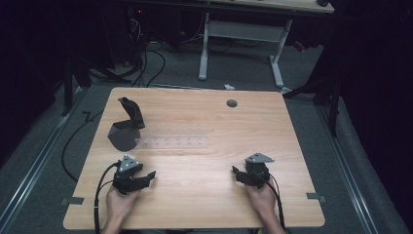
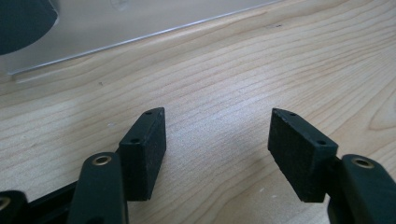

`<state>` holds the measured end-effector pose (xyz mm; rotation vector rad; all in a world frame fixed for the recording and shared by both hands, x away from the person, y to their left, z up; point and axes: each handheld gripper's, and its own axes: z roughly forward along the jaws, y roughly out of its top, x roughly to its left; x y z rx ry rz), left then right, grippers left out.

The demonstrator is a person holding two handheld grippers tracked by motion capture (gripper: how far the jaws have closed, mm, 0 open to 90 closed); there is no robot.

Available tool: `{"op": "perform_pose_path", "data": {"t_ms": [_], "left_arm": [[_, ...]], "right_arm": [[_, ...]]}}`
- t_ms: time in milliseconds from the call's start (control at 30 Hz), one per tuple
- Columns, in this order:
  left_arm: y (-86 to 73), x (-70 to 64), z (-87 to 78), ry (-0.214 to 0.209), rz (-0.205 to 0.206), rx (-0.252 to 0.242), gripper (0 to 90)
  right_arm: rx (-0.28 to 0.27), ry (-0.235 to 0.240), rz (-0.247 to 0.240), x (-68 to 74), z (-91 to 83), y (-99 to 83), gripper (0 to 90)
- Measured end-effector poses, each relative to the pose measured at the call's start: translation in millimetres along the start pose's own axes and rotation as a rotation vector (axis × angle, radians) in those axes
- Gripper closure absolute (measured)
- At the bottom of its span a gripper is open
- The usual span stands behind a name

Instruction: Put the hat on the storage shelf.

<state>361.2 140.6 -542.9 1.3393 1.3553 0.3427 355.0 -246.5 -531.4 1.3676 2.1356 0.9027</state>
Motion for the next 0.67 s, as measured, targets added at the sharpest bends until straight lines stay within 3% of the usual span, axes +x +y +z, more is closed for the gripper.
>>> {"op": "perform_pose_path", "data": {"t_ms": [100, 267, 667], "left_arm": [[-0.8, -1.3, 2.4, 0.012, 0.019, -0.003, 37.4], [-5.1, -4.9, 6.5, 0.037, 0.091, 0.000, 35.9], [-4.8, -5.4, 7.7, 0.033, 0.078, 0.006, 31.4]], "right_arm": [[0.000, 0.000, 0.000, 0.0, 0.0, 0.0, 37.9], [0.000, 0.000, 0.000, 0.0, 0.0, 0.0, 37.9], [0.000, 0.000, 0.000, 0.0, 0.0, 0.0, 37.8]]}}
